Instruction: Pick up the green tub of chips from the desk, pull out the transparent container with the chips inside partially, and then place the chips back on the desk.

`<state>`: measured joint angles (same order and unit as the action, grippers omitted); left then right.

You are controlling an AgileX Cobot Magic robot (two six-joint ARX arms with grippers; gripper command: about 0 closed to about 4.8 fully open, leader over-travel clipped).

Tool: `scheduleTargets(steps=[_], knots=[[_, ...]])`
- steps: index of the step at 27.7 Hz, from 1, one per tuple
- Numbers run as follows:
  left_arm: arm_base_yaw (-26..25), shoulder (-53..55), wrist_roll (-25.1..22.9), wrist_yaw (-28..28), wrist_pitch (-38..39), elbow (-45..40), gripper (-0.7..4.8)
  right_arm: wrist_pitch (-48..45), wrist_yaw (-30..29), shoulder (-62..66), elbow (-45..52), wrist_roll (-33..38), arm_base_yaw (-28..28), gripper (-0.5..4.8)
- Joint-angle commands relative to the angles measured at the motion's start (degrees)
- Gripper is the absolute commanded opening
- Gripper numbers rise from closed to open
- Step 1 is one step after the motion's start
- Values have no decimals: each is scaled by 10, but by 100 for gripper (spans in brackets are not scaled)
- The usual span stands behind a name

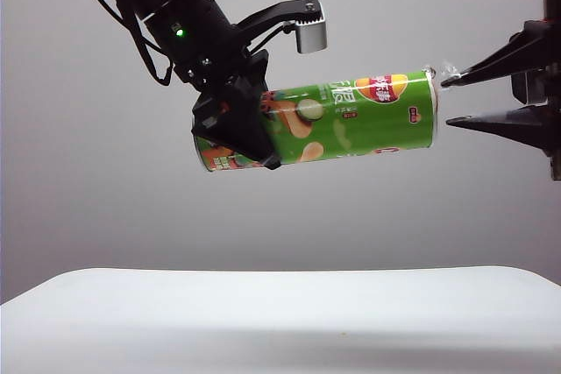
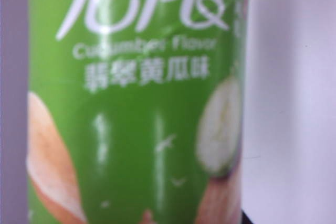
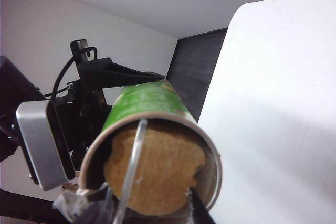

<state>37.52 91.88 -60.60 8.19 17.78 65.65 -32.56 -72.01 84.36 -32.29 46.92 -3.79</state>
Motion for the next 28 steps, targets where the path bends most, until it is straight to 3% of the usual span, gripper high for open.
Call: scheduleTargets(steps=[1,5,8,13,20,28], knots=[[1,-3,2,14,-4,2,263,-8,1,-2,-2,-2,14,177],[1,-1,4,27,2,2,263,-7,13,-2,-5,-2,28,176],[4,3,12,38,9,1,263,-7,14,-2,-20,-1,35,92],[4,3,12,38,4,1,263,-4,12,-2,-29,1,35,43],[4,2,12,31,-21,1,263,12,8,-2,-29,-2,42,41],[4,2,12,32,-37,1,262,13,0,-2,-29,-4,43,77]])
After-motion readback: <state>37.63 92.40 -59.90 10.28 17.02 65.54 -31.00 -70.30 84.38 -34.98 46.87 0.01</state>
